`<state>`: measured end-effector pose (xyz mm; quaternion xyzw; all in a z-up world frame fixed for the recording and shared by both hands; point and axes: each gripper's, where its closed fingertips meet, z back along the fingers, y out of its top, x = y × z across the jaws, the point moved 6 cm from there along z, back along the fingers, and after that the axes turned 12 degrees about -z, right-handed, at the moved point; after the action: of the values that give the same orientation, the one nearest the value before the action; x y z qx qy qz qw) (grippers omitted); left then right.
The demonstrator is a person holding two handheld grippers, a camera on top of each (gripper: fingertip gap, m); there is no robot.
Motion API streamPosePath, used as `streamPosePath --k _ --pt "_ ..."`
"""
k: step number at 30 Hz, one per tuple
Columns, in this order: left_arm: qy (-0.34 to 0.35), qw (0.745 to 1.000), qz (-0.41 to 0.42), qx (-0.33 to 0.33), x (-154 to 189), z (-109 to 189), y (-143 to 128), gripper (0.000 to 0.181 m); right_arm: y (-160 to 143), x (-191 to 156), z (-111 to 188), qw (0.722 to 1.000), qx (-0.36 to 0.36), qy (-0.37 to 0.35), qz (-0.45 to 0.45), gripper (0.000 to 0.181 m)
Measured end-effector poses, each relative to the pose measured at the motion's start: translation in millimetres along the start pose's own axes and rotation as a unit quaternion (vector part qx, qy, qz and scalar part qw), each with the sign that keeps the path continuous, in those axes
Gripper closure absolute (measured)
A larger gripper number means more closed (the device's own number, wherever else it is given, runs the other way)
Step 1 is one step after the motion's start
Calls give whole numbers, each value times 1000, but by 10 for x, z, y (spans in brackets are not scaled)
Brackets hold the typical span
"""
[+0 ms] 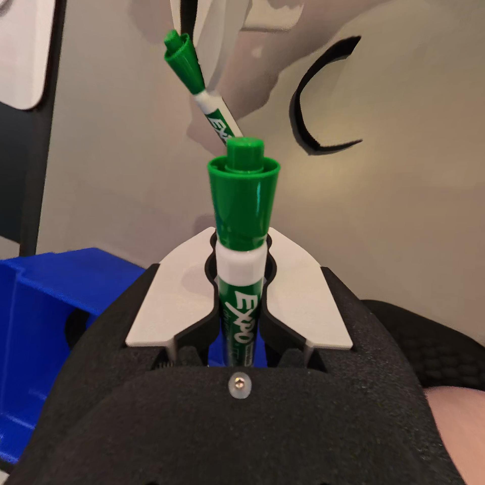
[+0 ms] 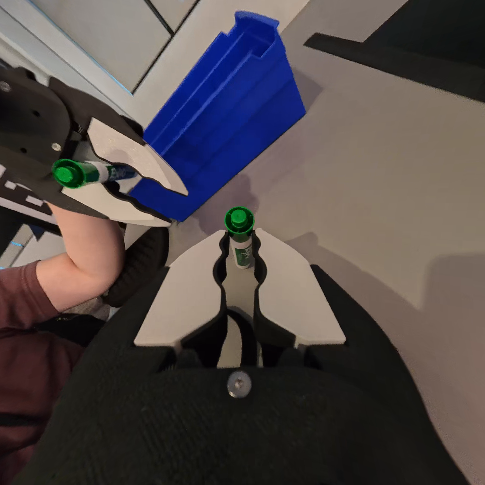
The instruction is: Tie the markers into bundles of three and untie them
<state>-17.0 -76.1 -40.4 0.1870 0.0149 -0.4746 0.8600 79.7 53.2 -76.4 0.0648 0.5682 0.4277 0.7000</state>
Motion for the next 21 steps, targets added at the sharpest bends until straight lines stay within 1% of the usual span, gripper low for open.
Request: streamPosePath --k 4,7,9,10,11,12,13,14,16,18,20,21 --pt "-20 1000 3 -3 22 -175 135 149 -144 91 199 1000 29 8 -8 164" --pt "-30 999 11 5 34 -283 261 149 -283 143 307 999 22 16 -35 165" --pt "-39 999 14 5 59 -340 319 149 -399 200 357 1000 -4 -2 -25 169" --pt "-41 999 11 2 72 -362 334 149 -461 234 383 999 -26 -19 -13 167" --pt "-41 999 7 -2 82 -375 342 149 -507 268 413 998 -45 -39 1 159" --pt "-40 999 4 -6 90 -380 348 149 -536 297 445 996 -60 -61 21 151" --pt "-38 999 3 -7 94 -376 354 149 -549 324 482 993 -73 -84 47 147" --pt "-37 999 4 -6 95 -364 358 149 -546 340 518 988 -83 -101 81 144" --pt "-34 999 6 -1 91 -328 358 149 -504 330 570 980 -81 -110 141 141" --pt "-27 1000 11 1 68 -289 336 149 -428 275 575 971 -82 -100 201 139" --pt "-23 1000 17 2 41 -262 303 149 -351 224 508 945 -87 -82 304 138" --pt "-22 1000 20 3 30 -257 287 149 -316 235 454 932 -91 -80 341 138"
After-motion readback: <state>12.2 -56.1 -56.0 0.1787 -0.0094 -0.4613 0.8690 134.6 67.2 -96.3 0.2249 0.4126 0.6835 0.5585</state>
